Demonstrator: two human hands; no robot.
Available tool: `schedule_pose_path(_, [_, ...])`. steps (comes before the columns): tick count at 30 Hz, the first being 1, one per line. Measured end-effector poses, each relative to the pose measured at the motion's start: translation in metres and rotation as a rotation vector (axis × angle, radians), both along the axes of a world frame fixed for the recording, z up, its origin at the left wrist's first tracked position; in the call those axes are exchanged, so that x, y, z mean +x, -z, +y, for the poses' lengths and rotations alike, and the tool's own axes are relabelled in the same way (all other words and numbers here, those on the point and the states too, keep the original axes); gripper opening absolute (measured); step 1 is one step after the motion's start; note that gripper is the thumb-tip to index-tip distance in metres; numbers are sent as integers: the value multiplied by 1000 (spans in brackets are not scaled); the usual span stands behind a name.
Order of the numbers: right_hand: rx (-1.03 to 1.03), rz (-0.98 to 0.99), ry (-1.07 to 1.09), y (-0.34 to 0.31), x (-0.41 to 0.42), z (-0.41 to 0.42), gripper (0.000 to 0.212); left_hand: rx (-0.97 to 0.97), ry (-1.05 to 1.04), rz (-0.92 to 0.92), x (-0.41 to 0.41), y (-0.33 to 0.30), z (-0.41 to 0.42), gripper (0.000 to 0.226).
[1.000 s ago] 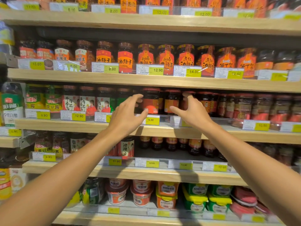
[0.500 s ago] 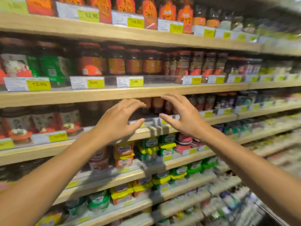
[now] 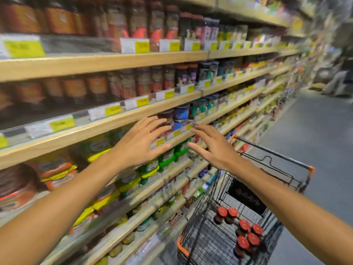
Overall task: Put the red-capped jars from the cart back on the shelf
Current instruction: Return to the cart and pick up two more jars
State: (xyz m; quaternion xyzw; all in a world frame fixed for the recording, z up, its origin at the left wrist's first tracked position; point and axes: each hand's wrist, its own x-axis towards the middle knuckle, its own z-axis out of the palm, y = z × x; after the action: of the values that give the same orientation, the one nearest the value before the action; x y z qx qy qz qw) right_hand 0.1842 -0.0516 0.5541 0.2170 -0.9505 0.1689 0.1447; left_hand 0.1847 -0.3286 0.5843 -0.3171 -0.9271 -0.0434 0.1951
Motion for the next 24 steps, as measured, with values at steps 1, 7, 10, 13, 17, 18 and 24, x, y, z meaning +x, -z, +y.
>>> schedule_pose_path(1, [-7,-21,29,7,2,14,69,-11,15,-30,-6,7,13,76])
schedule_pose_path(7, [-8,-114,200,48,12,93,81,-66,120,-140,-40,52,87,79])
schedule_pose_path(10, [-10,-158,265,73,14,132,77,-65,164,-206,-53,79,124,73])
schedule_pose_path(13, [-11,-205,333,99,19,164,81,-103,194,-304,-61,107,159,71])
schedule_pose_path(17, [-21,-257,376,122,31,189,92,-114,250,-410,-67,136,195,82])
schedule_pose_path(18, [-28,-278,390,128,33,193,93,-117,264,-432,-68,143,202,85])
schedule_pose_path(24, [-75,-359,519,171,46,212,82,-130,354,-563,-87,187,238,87])
